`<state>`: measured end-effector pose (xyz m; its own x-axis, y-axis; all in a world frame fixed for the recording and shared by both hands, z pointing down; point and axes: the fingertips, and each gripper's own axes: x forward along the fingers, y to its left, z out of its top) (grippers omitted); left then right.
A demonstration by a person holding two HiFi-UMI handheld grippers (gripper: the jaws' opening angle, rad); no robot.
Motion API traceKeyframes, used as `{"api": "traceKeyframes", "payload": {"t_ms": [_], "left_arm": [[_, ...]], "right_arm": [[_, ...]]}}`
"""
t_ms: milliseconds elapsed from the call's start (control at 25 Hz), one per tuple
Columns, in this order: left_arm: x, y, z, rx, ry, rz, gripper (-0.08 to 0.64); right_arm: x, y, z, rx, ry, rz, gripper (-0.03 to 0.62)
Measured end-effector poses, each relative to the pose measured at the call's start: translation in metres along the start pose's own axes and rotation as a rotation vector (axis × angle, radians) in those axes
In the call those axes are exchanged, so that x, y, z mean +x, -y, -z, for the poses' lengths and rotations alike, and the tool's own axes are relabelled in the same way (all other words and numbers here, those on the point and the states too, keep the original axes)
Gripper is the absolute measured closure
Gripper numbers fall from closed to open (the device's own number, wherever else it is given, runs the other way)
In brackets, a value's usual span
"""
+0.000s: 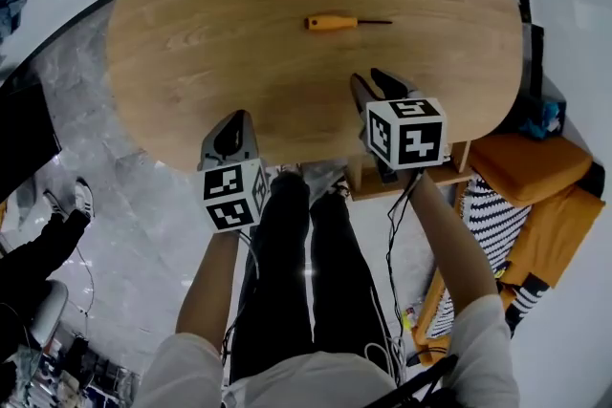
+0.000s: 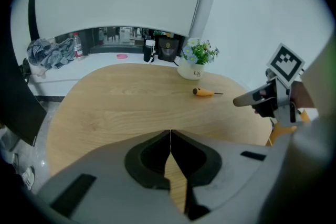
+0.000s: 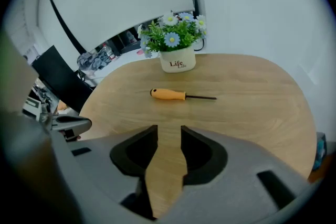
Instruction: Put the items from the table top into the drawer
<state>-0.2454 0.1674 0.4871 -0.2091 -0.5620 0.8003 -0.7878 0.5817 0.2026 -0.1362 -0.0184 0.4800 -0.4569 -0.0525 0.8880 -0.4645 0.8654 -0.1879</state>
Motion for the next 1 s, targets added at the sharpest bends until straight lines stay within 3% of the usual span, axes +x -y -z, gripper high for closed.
{"api": "traceKeyframes", "payload": {"t_ms": [360,1000], "left_arm": [[0.017,-0.022,-0.030,-0.024,0.039,-0.017,0.551],[0.037,-0.024,-0.029,-0.095,0.028,-0.033,0.551]], "right_arm": [[0.023,-0.001,-0.047,-0.266,-0.037,-0.031,0.454],[0.064,-0.014,-0.077,-0.572,-0.136,-0.113,0.439]]}}
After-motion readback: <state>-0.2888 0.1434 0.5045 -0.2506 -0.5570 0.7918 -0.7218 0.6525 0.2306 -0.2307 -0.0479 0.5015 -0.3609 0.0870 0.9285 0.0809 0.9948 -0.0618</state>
